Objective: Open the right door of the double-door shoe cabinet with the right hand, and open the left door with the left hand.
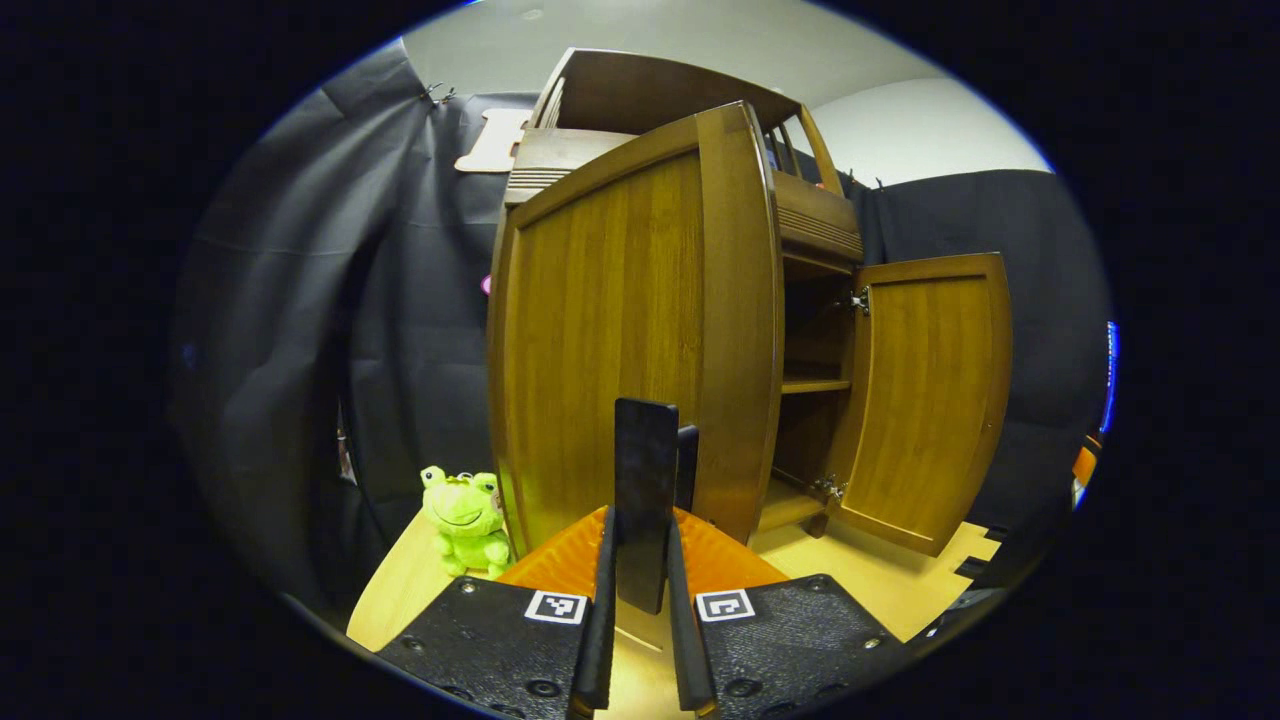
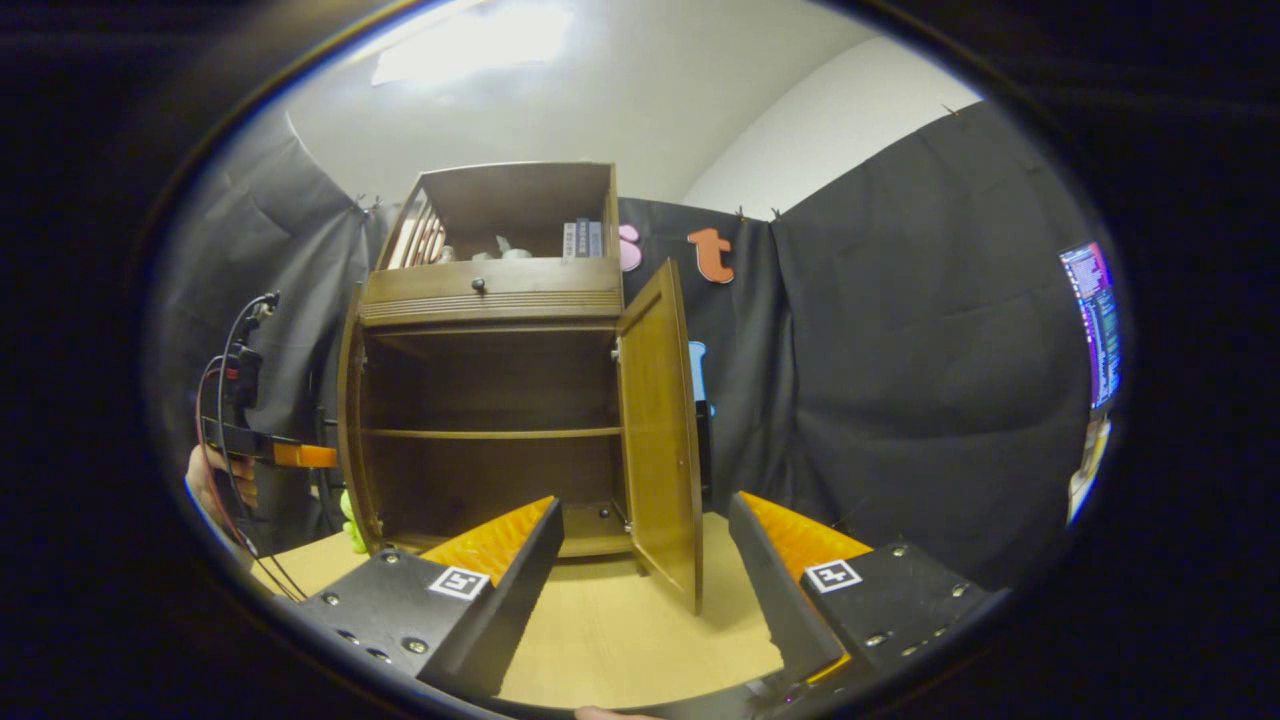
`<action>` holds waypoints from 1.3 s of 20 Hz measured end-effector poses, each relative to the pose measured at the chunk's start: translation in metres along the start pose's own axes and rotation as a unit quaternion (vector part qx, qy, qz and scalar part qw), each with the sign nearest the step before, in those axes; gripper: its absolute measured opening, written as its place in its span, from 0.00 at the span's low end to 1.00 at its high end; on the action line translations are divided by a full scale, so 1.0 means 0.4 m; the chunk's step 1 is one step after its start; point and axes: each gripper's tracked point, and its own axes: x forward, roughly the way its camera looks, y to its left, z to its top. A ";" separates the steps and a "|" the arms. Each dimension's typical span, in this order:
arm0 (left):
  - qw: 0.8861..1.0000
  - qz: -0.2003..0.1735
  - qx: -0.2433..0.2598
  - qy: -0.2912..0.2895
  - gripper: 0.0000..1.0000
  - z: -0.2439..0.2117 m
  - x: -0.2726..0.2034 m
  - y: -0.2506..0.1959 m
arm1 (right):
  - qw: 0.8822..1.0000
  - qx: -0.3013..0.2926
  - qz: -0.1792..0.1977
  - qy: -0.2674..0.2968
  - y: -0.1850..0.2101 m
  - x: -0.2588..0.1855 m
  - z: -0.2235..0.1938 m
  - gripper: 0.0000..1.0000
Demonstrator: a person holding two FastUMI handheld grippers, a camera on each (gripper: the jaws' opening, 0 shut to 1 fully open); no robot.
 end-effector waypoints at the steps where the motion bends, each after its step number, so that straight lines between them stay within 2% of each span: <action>1: 1.000 0.002 -0.001 -0.001 0.26 0.001 -0.004 0.007 | 1.000 0.001 0.003 0.002 0.005 0.001 -0.004 0.99; 7: 0.999 0.033 0.007 -0.004 0.22 0.002 -0.034 0.052 | 1.000 -0.012 0.022 0.005 0.042 0.000 -0.008 0.99; 9: 0.999 0.046 0.007 -0.006 0.22 0.002 -0.043 0.075 | 1.000 -0.018 0.021 0.006 0.043 0.003 -0.013 0.99; 10: 0.999 0.051 0.008 -0.006 0.21 0.001 -0.048 0.086 | 1.000 -0.019 0.019 0.007 0.041 0.005 -0.015 0.94; 17: 0.996 0.086 0.000 -0.007 0.12 0.007 -0.086 0.187 | 1.000 -0.023 0.010 0.016 0.045 0.019 -0.030 0.94; 18: 0.996 0.091 -0.006 -0.003 0.12 0.006 -0.089 0.205 | 1.000 -0.023 0.010 0.015 0.048 0.019 -0.028 0.99; 21: 0.994 0.113 0.001 -0.003 0.07 0.010 -0.098 0.267 | 0.999 -0.027 0.012 0.016 0.054 0.023 -0.033 0.99; 23: 0.995 0.101 -0.011 -0.006 0.03 0.015 -0.105 0.280 | 0.999 -0.031 0.012 0.019 0.057 0.026 -0.042 0.95; 24: 0.995 0.097 -0.014 -0.004 0.07 0.015 -0.106 0.285 | 0.999 -0.032 0.012 0.020 0.061 0.026 -0.043 0.94; 25: 0.995 0.094 -0.015 -0.002 0.00 0.013 -0.107 0.288 | 0.999 -0.034 0.013 0.022 0.064 0.028 -0.045 0.94; 26: 0.996 0.091 -0.014 0.000 0.00 0.010 -0.105 0.286 | 0.999 -0.035 0.013 0.024 0.068 0.028 -0.048 0.99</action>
